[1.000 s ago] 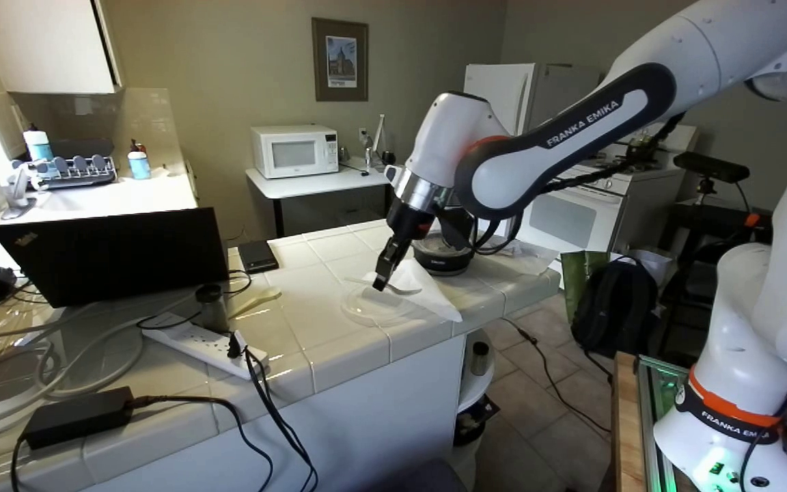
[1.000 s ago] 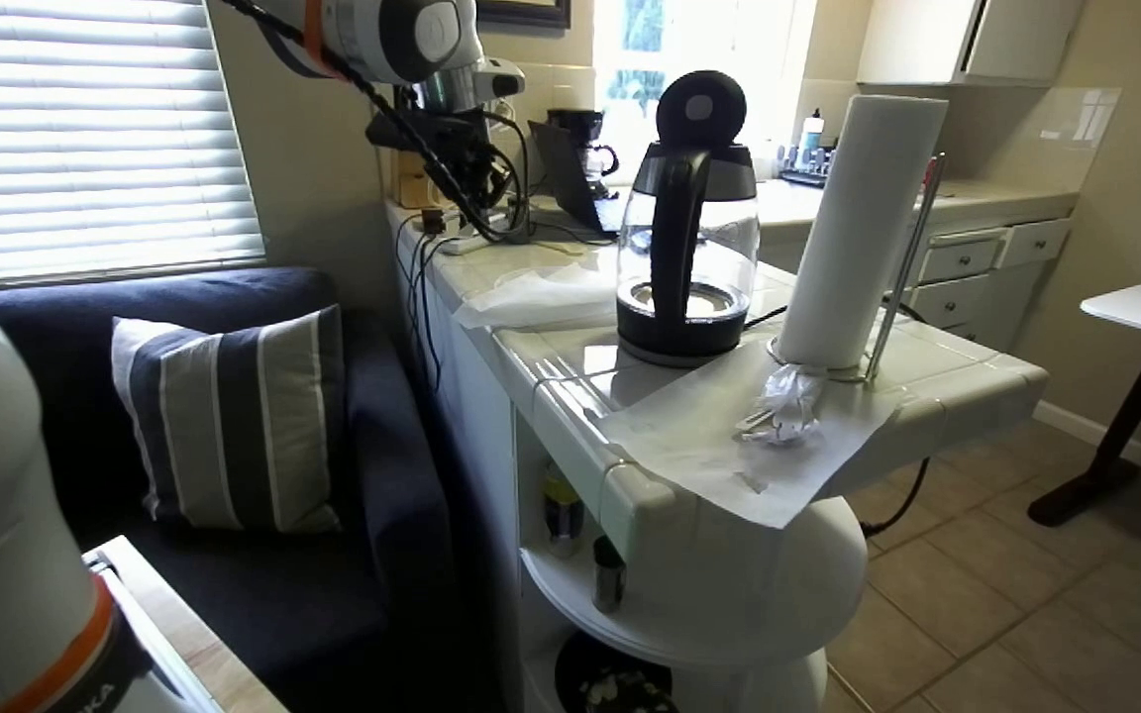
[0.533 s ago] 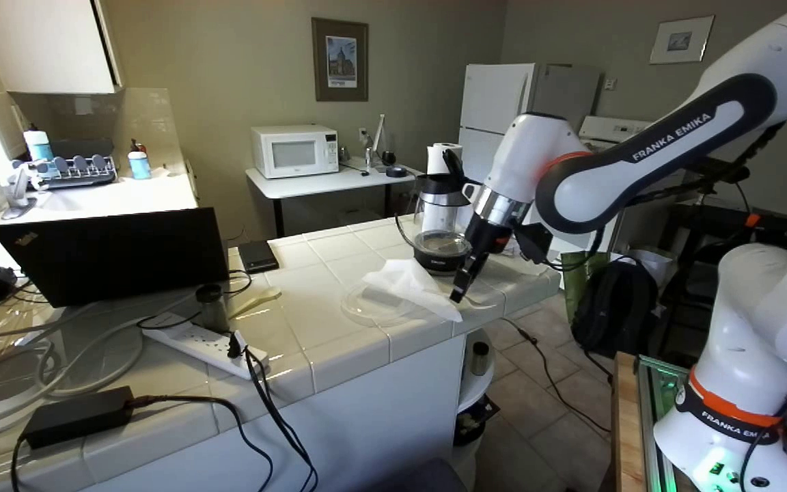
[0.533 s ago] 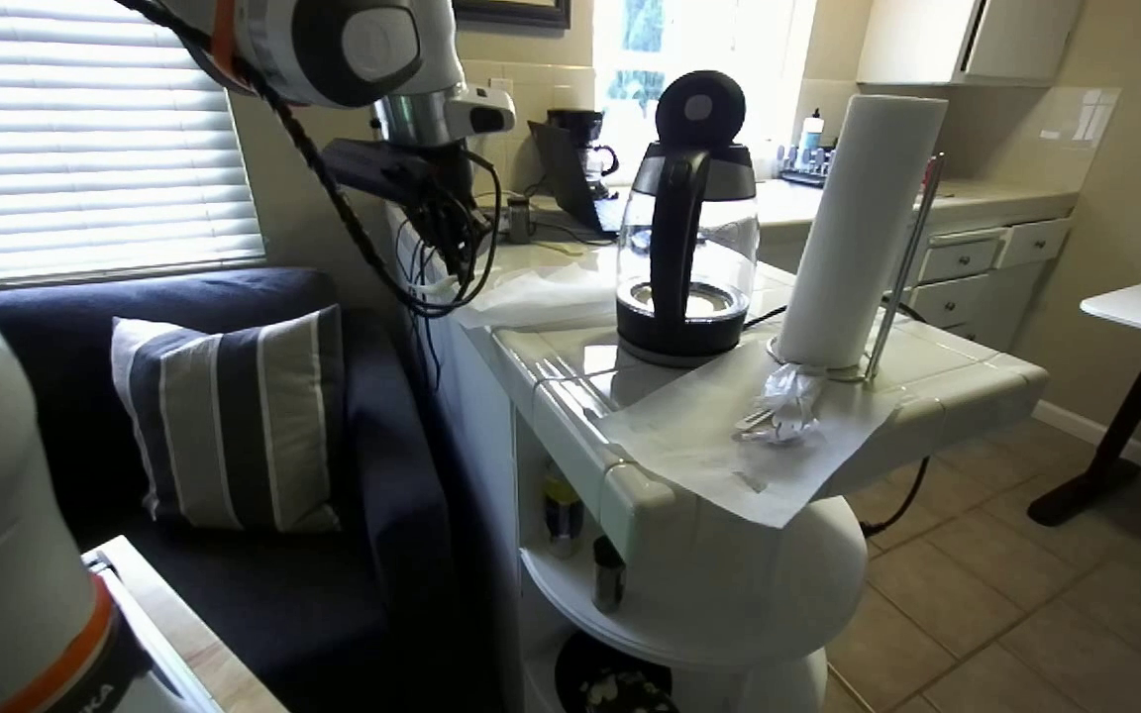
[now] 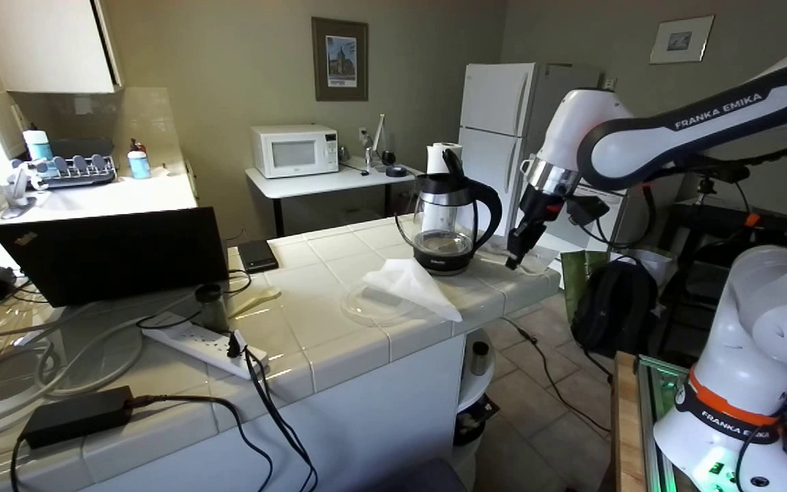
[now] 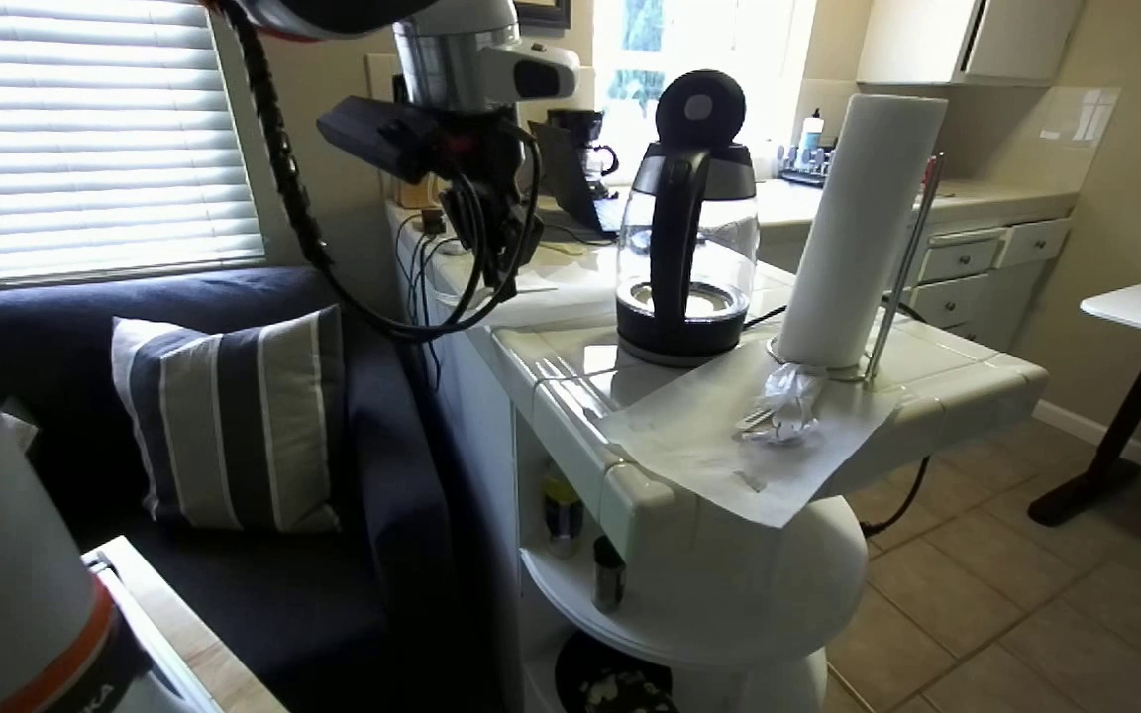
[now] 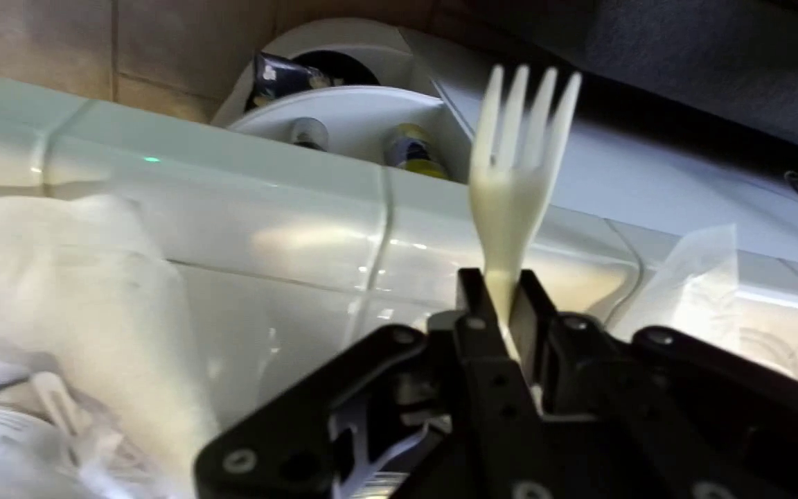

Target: Move the plastic fork to the right

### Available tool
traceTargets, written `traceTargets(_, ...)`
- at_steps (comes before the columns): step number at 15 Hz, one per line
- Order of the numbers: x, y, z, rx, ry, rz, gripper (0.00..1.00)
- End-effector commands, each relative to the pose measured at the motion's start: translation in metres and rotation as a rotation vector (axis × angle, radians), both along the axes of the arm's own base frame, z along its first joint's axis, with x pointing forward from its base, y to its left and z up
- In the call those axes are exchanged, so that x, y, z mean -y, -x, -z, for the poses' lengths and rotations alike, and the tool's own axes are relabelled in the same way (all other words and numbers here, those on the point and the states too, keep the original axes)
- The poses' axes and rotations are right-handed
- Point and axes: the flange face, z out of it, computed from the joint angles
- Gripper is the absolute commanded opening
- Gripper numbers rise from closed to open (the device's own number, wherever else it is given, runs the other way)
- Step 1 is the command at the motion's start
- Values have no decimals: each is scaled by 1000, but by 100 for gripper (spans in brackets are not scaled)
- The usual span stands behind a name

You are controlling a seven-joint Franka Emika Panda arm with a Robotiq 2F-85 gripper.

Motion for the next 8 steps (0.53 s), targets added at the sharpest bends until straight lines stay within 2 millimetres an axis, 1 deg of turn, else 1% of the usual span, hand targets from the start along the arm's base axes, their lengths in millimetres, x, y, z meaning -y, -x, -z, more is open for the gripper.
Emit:
traceTargets(1,38,51,-1,-65,-8,55,3)
traceTargets(2,49,55,-7,-93,-3,67,3)
traceTargets(3,61,54,-16,-109,0,76,3)
traceTargets(4,69,60,-17,-120,19,85,3)
traceTargets(5,76,61,-18,-116,48,72,3)
traceTargets(6,82,60,-18,-105,65,56,3)
traceTargets(8,96,53,-12,-105,151,49,3)
